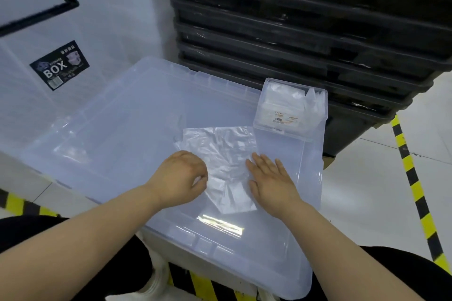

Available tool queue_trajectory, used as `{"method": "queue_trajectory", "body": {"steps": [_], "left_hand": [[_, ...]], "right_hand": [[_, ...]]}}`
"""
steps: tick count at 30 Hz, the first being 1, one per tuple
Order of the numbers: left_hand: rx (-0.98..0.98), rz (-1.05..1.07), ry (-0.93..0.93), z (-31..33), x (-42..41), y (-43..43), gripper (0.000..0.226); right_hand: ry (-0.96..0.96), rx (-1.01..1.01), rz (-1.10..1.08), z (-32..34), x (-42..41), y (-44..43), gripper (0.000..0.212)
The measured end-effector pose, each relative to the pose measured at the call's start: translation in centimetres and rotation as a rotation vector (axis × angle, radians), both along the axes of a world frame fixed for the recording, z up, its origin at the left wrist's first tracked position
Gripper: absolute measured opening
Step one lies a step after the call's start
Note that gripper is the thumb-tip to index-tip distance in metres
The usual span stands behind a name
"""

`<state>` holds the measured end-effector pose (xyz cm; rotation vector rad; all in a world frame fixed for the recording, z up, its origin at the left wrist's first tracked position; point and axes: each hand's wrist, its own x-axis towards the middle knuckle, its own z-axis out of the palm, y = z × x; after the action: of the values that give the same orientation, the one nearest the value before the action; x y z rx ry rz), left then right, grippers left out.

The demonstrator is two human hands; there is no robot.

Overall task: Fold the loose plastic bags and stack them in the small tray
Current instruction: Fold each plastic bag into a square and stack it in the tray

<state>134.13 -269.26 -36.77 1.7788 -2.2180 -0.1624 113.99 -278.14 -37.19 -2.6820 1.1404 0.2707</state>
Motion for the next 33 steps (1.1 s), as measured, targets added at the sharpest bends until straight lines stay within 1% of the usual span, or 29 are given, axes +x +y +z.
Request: {"method": "queue_trajectory", "body": {"steps": [1,2,3,4,6,8,10,11,13,14,15,16,19,20,22,23,24,25,27,28,29,30,31,32,33], "left_hand": [[-0.034,0.066,0.008,0.0,-0.2,-0.2,0.032],[-0.066,0.117,-0.008,0.0,-0.6,-0.6,0.035],[-0.088,0.155,-0.042,0.1,-1.2,-1.1,0.041],[-0.062,0.191,-0.07,0.3,-2.0,-1.8,0.049],[0.123,0.297,-0.113,0.7,-3.2,-3.1,0.066],[0.326,0.413,-0.07,0.9,-3.7,-4.3,0.08],[0.364,0.487,0.034,0.8,-3.5,-5.1,0.086],[0.378,0.493,0.133,0.8,-3.2,-5.3,0.086],[0.46,0.455,0.423,1.2,-2.6,-5.2,0.085],[0.491,0.429,0.538,1.3,-2.1,-4.9,0.083],[0.496,0.395,0.576,1.6,-1.5,-4.5,0.08],[0.48,0.355,0.548,2.1,-0.8,-4.0,0.078],[0.37,0.265,0.425,2.6,2.3,-2.4,0.073],[0.34,0.243,0.373,2.8,3.3,-1.6,0.069],[0.259,0.222,0.231,2.9,4.9,-0.1,0.055],[0.188,0.191,0.131,2.7,5.5,0.7,0.048],[0.16,0.14,0.028,2.7,6.0,1.3,0.045],[0.153,0.099,-0.077,2.7,6.3,1.8,0.045],[0.257,0.127,-0.3,2.6,6.3,2.3,0.043],[0.246,0.144,-0.377,2.4,6.3,2.5,0.045],[0.188,0.138,-0.409,2.1,6.4,2.7,0.053],[0.124,0.127,-0.403,1.9,6.2,2.9,0.06],[0.059,0.072,-0.37,1.5,5.9,3.2,0.062],[0.051,0.004,-0.334,0.9,5.5,3.5,0.062],[0.056,-0.076,-0.321,0.3,4.9,3.6,0.061]], "right_hand": [[0.009,-0.016,0.002,0.0,0.2,0.1,0.095],[0.023,-0.033,0.002,-0.2,0.2,0.2,0.103],[0.035,-0.044,-0.001,-0.3,0.3,0.3,0.105],[0.043,-0.049,0.0,-0.5,0.2,0.3,0.105],[0.057,-0.034,0.002,-0.5,0.2,0.4,0.104],[0.05,-0.027,-0.01,-0.5,0.2,0.4,0.104],[0.047,-0.021,-0.018,-0.5,0.2,0.4,0.105],[0.054,-0.023,-0.016,-0.5,0.2,0.5,0.105],[0.057,-0.027,-0.012,-0.5,0.2,0.4,0.104],[0.057,-0.031,-0.014,-0.5,0.2,0.4,0.101],[0.061,-0.035,-0.013,-0.6,0.3,0.3,0.098],[0.059,-0.033,-0.014,-0.6,0.3,0.3,0.096],[0.067,-0.041,-0.029,-0.7,0.3,0.3,0.101],[0.068,-0.049,-0.038,-0.6,0.3,0.3,0.096],[0.083,-0.071,-0.062,-0.7,0.2,0.3,0.069],[0.101,-0.072,-0.068,-0.6,0.3,0.4,0.059],[0.11,-0.073,-0.07,-0.4,0.4,0.3,0.057],[0.111,-0.073,-0.075,-0.2,0.4,0.4,0.061],[0.132,-0.077,-0.075,-0.4,0.5,0.5,0.088],[0.157,-0.089,-0.07,-0.3,0.5,0.5,0.099],[0.166,-0.118,-0.077,-0.4,0.6,0.6,0.103],[0.162,-0.153,-0.091,-0.5,0.7,0.6,0.101],[0.129,-0.213,-0.089,-0.7,0.8,0.6,0.094],[0.092,-0.288,-0.066,-0.8,1.0,0.6,0.085],[0.029,-0.267,-0.054,-0.5,1.2,0.8,0.075]]}}
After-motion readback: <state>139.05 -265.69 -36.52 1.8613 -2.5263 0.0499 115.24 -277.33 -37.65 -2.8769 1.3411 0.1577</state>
